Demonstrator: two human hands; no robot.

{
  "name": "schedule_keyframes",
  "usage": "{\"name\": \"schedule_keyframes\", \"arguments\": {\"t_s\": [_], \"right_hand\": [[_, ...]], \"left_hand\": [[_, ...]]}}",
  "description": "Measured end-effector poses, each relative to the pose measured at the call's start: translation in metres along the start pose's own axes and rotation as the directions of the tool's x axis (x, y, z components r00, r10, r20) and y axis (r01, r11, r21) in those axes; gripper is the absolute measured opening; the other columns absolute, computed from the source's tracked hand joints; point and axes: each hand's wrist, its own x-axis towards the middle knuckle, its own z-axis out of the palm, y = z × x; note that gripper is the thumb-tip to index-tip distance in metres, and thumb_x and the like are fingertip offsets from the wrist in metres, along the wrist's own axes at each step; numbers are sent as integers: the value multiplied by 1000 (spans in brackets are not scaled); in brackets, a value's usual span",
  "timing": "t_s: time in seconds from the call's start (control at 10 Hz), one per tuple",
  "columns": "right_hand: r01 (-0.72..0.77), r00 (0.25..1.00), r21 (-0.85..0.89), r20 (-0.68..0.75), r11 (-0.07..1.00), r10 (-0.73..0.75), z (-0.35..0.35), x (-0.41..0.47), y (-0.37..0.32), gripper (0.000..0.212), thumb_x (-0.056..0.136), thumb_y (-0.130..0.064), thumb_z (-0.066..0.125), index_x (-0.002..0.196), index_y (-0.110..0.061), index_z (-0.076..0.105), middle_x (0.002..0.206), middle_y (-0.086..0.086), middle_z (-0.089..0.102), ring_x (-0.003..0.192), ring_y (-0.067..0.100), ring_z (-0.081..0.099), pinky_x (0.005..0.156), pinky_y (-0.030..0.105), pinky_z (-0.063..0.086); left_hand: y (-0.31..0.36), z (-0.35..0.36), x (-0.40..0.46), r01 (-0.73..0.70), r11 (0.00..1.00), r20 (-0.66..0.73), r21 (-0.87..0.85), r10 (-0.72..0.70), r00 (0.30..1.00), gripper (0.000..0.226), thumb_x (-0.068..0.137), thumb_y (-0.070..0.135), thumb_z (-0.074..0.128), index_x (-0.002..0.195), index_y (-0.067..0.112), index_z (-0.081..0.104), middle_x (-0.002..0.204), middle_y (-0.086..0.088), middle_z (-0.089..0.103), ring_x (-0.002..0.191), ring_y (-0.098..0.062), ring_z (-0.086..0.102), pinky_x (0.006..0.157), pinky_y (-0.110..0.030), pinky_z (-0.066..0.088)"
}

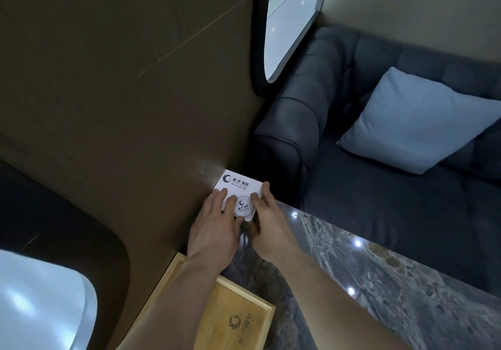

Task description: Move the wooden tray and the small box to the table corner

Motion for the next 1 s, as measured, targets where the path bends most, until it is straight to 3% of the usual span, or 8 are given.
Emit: {"name": "schedule_keyframes", "arguments": {"t_s": [0.3,0.5,0.7,0.8,1.0], "right_hand": [[9,1000,-47,-16,999,-10,1,0,5,72,98,-14,61,159,-16,22,171,3,-8,143,31,41,110,39,46],[16,996,-84,-84,996,-23,-9,-16,6,77,94,-27,66,158,-25,23,171,0,0,153,24,24,110,41,46],[-78,997,-179,-31,981,74,-47,-61,7,78,95,-47,59,159,-30,19,171,2,7,156,25,12,121,43,27],[-118,992,-261,17,958,126,-74,-91,9,85,92,-63,52,160,-28,17,171,2,8,156,25,11,124,44,21],[-176,984,-312,-29,934,176,-130,-168,13,89,88,-73,45,161,-32,12,171,1,8,157,26,6,125,54,11]], "left_hand": [[5,-12,-2,-37,997,-11,73,38,999,55,103,39,38,154,19,31,164,-4,28,153,-21,17,125,-36,16],[12,-28,-11,-12,999,-49,47,14,999,56,102,41,41,153,21,31,162,-1,32,152,-20,21,123,-35,16],[27,-56,-36,5,999,-52,54,-2,999,58,100,44,41,153,22,33,161,-1,34,150,-22,24,123,-39,22],[47,-76,-54,-51,997,-58,58,55,997,61,98,46,43,153,22,33,161,-1,34,150,-24,25,123,-41,22],[104,-102,-93,-173,974,14,146,173,985,70,97,60,31,158,27,17,167,-2,18,154,-24,8,126,-43,6]]}}
